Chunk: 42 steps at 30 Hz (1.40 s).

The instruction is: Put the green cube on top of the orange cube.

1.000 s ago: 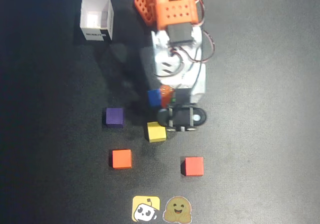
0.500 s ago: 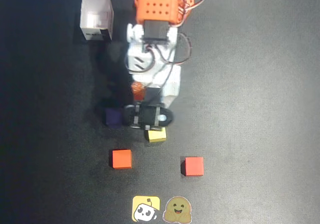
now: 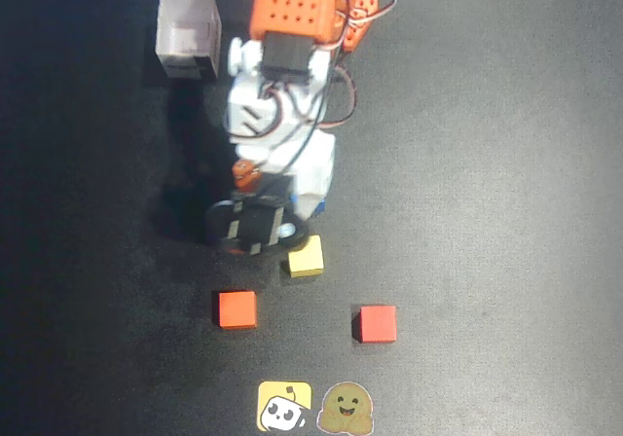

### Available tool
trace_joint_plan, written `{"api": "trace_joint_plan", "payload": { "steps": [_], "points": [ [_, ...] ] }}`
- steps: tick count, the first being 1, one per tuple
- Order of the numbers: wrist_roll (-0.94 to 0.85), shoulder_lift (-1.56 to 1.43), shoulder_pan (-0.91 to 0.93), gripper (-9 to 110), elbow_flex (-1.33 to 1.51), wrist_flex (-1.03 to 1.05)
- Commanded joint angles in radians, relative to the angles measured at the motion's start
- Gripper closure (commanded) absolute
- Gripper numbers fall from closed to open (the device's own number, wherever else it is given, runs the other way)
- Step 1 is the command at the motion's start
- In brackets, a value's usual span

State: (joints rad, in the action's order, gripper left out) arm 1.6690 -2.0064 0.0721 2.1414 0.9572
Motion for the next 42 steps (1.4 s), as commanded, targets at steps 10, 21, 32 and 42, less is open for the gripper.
{"api": "trace_joint_plan", "payload": {
  "steps": [10,21,32,42],
  "points": [
    [0.091,0.207,0.037,101,-0.273,0.11],
    [-0.084,0.407,0.107,101,-0.46,0.118],
    [-0.21,0.522,0.103,101,-0.578,0.13],
    [-0.305,0.643,0.101,101,-0.69,0.141]
  ]
}}
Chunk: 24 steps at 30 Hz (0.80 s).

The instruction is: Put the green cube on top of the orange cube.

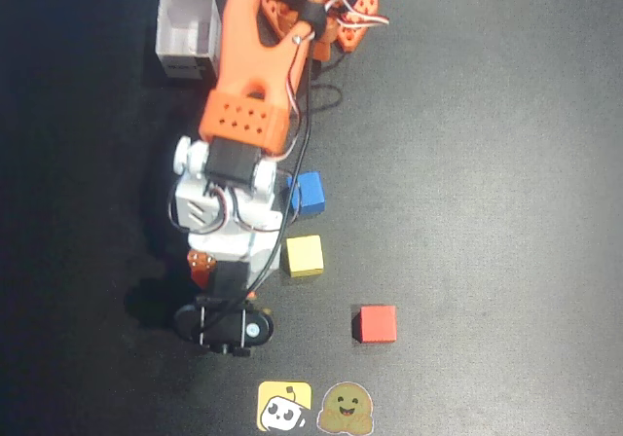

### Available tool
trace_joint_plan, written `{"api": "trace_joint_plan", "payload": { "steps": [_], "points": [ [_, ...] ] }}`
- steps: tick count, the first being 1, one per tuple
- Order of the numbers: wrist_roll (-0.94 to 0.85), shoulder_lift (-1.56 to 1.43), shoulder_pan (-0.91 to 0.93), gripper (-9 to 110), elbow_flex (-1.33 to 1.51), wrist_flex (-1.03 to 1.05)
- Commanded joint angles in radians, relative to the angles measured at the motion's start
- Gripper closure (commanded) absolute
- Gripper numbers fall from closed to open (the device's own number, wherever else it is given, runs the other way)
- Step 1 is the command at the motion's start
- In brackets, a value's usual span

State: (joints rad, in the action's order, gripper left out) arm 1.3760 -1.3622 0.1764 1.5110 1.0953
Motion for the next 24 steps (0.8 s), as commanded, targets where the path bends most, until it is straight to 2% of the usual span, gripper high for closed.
{"api": "trace_joint_plan", "payload": {
  "steps": [1,24],
  "points": [
    [-0.014,0.006,-0.003,101,-0.064,0.003],
    [0.043,0.12,-0.034,101,-0.135,-0.011]
  ]
}}
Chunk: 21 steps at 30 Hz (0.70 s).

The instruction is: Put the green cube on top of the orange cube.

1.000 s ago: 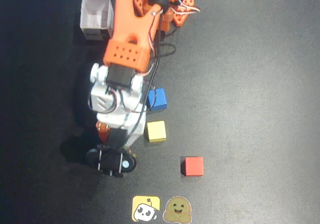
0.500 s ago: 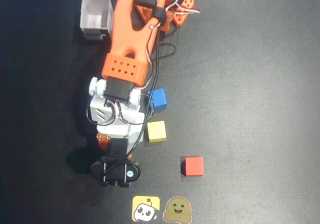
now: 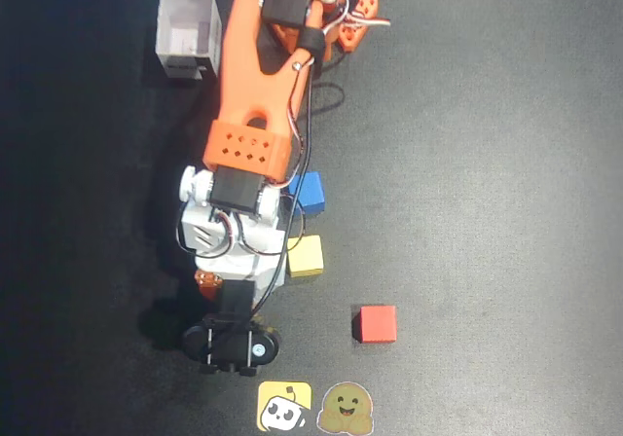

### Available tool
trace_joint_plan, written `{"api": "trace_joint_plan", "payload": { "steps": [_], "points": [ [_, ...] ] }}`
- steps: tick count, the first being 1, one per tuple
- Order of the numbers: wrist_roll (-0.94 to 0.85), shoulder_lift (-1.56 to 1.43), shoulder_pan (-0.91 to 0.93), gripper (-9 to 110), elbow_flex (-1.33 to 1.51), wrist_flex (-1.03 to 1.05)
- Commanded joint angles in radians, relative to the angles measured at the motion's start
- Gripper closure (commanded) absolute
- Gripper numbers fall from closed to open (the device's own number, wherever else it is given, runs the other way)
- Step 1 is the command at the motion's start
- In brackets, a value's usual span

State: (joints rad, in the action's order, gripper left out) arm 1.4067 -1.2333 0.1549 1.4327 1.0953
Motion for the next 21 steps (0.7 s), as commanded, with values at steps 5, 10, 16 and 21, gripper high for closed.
{"api": "trace_joint_plan", "payload": {
  "steps": [5,10,16,21],
  "points": [
    [0.018,0.009,-0.012,101,-0.078,-0.012],
    [0.015,0.04,-0.011,101,-0.106,-0.014],
    [0.031,0.057,-0.008,101,-0.123,-0.014],
    [0.037,0.064,-0.008,95,-0.123,-0.014]
  ]
}}
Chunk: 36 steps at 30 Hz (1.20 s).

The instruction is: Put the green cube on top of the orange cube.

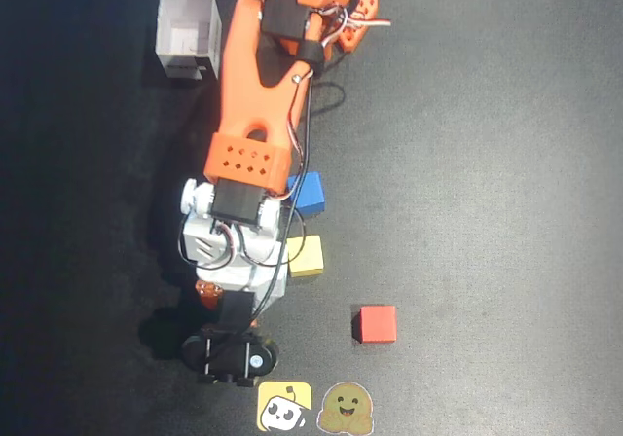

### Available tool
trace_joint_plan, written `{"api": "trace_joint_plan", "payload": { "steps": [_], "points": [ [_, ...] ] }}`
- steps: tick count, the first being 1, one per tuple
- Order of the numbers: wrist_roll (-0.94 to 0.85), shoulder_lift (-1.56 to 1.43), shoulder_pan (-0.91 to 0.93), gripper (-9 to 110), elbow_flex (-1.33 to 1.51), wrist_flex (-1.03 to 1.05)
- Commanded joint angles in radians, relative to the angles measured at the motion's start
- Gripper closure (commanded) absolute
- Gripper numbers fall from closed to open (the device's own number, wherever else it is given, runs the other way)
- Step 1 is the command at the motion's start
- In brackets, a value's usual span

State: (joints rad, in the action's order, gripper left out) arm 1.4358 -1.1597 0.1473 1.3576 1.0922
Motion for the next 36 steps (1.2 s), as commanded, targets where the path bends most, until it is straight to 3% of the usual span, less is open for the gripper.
{"api": "trace_joint_plan", "payload": {
  "steps": [1,14,36],
  "points": [
    [0.008,-0.009,0.0,95,-0.044,-0.011],
    [0.018,-0.018,0.003,87,-0.038,-0.011],
    [0.043,-0.103,-0.006,84,0.023,-0.057]
  ]
}}
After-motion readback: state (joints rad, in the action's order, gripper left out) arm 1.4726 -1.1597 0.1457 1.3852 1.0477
